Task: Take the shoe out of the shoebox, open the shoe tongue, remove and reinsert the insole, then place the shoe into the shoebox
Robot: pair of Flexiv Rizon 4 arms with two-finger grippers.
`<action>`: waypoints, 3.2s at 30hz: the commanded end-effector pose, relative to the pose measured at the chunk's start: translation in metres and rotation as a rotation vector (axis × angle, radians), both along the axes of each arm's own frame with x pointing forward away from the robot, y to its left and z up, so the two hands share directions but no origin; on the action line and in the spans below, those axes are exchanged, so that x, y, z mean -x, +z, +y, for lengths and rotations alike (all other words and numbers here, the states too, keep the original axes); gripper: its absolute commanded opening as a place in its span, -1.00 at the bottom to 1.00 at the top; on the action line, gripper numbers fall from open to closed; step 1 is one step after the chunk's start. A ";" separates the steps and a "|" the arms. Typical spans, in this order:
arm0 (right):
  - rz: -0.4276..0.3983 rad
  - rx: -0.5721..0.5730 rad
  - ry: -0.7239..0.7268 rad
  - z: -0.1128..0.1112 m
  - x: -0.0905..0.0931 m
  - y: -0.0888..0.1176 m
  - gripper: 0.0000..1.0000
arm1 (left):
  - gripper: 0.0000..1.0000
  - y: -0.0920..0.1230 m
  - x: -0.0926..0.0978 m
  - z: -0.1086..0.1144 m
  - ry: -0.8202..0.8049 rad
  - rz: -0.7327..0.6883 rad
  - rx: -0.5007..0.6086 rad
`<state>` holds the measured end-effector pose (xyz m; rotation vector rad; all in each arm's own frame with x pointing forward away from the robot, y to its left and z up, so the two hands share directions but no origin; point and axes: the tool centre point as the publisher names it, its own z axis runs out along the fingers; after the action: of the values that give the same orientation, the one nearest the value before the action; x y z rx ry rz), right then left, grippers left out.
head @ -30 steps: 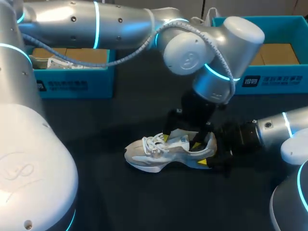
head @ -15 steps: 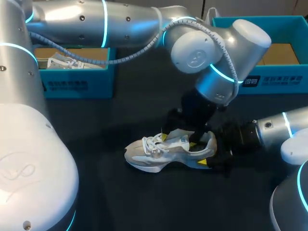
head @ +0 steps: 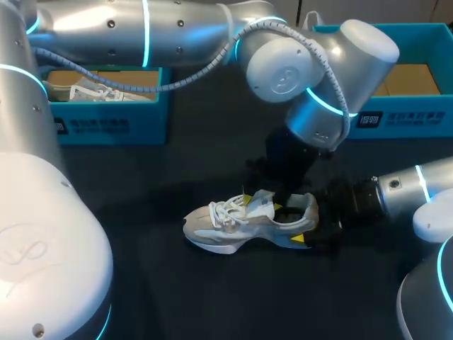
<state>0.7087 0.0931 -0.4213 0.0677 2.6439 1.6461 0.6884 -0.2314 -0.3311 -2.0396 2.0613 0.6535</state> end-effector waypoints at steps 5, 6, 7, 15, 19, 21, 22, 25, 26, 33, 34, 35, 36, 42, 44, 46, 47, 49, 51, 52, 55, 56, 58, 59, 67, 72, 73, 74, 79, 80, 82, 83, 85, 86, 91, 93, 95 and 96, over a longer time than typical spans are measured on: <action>0.001 0.004 -0.001 0.000 -0.001 0.000 -1.00 | -0.47 0.011 0.000 0.013 0.014 0.005 0.069; 0.001 0.004 -0.001 0.000 -0.001 0.000 -1.00 | -0.48 0.012 0.000 0.014 0.015 0.007 0.076; 0.001 0.004 -0.001 0.000 -0.001 0.000 -1.00 | -0.50 0.013 -0.001 0.014 0.018 0.009 0.086; 0.001 0.004 -0.001 0.000 -0.001 0.000 -1.00 | -1.00 0.019 -0.005 0.024 0.034 0.016 0.201; 0.001 0.004 -0.001 0.000 -0.001 0.000 -1.00 | -1.00 0.023 -0.005 0.034 0.064 0.017 0.332; 0.001 0.004 -0.001 0.000 -0.001 0.000 -1.00 | -1.00 0.025 -0.006 0.042 0.080 0.016 0.416; 0.001 0.004 -0.001 0.000 -0.001 0.000 -1.00 | -1.00 0.026 -0.006 0.045 0.086 0.019 0.434; 0.001 0.004 -0.001 0.000 -0.001 0.000 -1.00 | -1.00 0.028 -0.006 0.056 0.107 0.017 0.523; 0.001 0.004 -0.001 0.000 -0.001 0.000 -1.00 | -1.00 0.028 -0.005 0.059 0.110 0.018 0.553; 0.001 0.004 -0.001 0.000 -0.001 0.000 -1.00 | -1.00 0.027 0.003 0.083 0.104 -0.027 0.689; 0.001 0.004 -0.001 0.000 -0.001 0.000 -1.00 | -1.00 0.026 0.003 0.086 0.104 -0.035 0.705; 0.001 0.004 -0.001 0.000 -0.001 0.000 -1.00 | -1.00 0.026 0.004 0.089 0.104 -0.038 0.718; 0.001 0.004 -0.001 0.000 -0.001 0.000 -1.00 | -1.00 0.026 0.004 0.092 0.104 -0.042 0.725; 0.001 0.004 -0.001 0.000 -0.001 0.000 -1.00 | -1.00 0.022 0.002 0.106 0.124 -0.052 0.760; 0.001 0.004 -0.001 0.000 -0.001 0.000 -1.00 | -1.00 0.018 0.000 0.110 0.127 -0.047 0.754; 0.001 0.004 -0.001 0.000 -0.001 0.000 -1.00 | -1.00 0.013 -0.001 0.112 0.130 -0.048 0.747; 0.001 0.004 -0.001 0.000 -0.001 0.000 -1.00 | -1.00 0.005 -0.003 0.114 0.131 -0.046 0.732; 0.001 0.004 -0.001 0.000 -0.001 0.000 -1.00 | -1.00 -0.005 -0.006 0.116 0.132 -0.039 0.713; 0.001 0.004 -0.001 0.000 -0.001 0.000 -1.00 | -1.00 -0.012 -0.006 0.118 0.129 -0.037 0.703; 0.001 0.004 -0.001 0.000 -0.001 0.000 -1.00 | -1.00 -0.013 -0.006 0.118 0.128 -0.035 0.701; 0.001 0.004 -0.001 0.000 -0.001 0.000 -1.00 | -1.00 -0.022 -0.007 0.121 0.118 -0.030 0.691; 0.001 0.004 -0.001 0.000 -0.001 0.000 -1.00 | -1.00 -0.024 -0.006 0.121 0.117 -0.028 0.690; 0.001 0.004 -0.001 0.000 -0.001 0.000 -1.00 | -1.00 -0.028 -0.006 0.123 0.112 -0.030 0.682; 0.001 0.004 -0.001 0.000 -0.001 0.000 -1.00 | -1.00 -0.030 -0.006 0.124 0.110 -0.033 0.680; 0.001 0.004 -0.001 0.000 -0.001 0.000 -1.00 | -0.30 -0.034 -0.003 0.136 0.072 -0.042 0.642; 0.001 0.004 -0.001 0.000 -0.001 0.000 -1.00 | 0.05 -0.030 -0.002 0.147 0.051 -0.057 0.605; 0.001 0.004 -0.001 0.000 -0.001 0.000 -1.00 | 0.04 -0.027 -0.002 0.149 0.050 -0.060 0.602; 0.001 0.004 -0.001 0.000 -0.001 0.000 -1.00 | 0.04 -0.024 -0.002 0.152 0.045 -0.060 0.599; 0.001 0.004 -0.001 0.000 -0.001 0.000 -1.00 | 0.04 -0.008 -0.004 0.157 0.013 -0.056 0.601; 0.001 0.004 -0.001 0.000 -0.001 0.000 -1.00 | 0.07 -0.001 -0.006 0.157 -0.002 -0.059 0.601; 0.001 0.004 -0.001 0.000 -0.001 0.000 -1.00 | 0.10 0.008 -0.009 0.156 -0.021 -0.045 0.608; 0.001 0.004 -0.001 0.000 -0.001 0.000 -1.00 | 0.13 0.014 -0.011 0.153 -0.036 -0.051 0.613; 0.001 0.004 -0.001 0.000 -0.001 0.000 -1.00 | 0.10 0.022 -0.014 0.150 -0.060 -0.046 0.611; 0.001 0.004 -0.001 0.000 -0.001 0.000 -1.00 | 0.11 0.028 -0.016 0.147 -0.072 -0.060 0.616; 0.001 0.004 -0.001 0.000 -0.001 0.000 -1.00 | 0.16 0.061 -0.023 0.133 -0.163 -0.040 0.628; 0.001 0.004 -0.001 0.000 -0.001 0.000 -1.00 | 0.15 0.075 -0.025 0.125 -0.209 -0.023 0.634; 0.001 0.004 -0.001 0.000 -0.001 0.000 -1.00 | 0.15 0.086 -0.025 0.116 -0.258 -0.008 0.635; 0.001 0.004 -0.001 0.000 -0.001 0.000 -1.00 | 0.15 0.090 -0.025 0.112 -0.274 -0.014 0.641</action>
<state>0.7088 0.0929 -0.4213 0.0682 2.6442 1.6457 0.7067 -0.1074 -0.2616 -1.9800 2.7137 -0.1365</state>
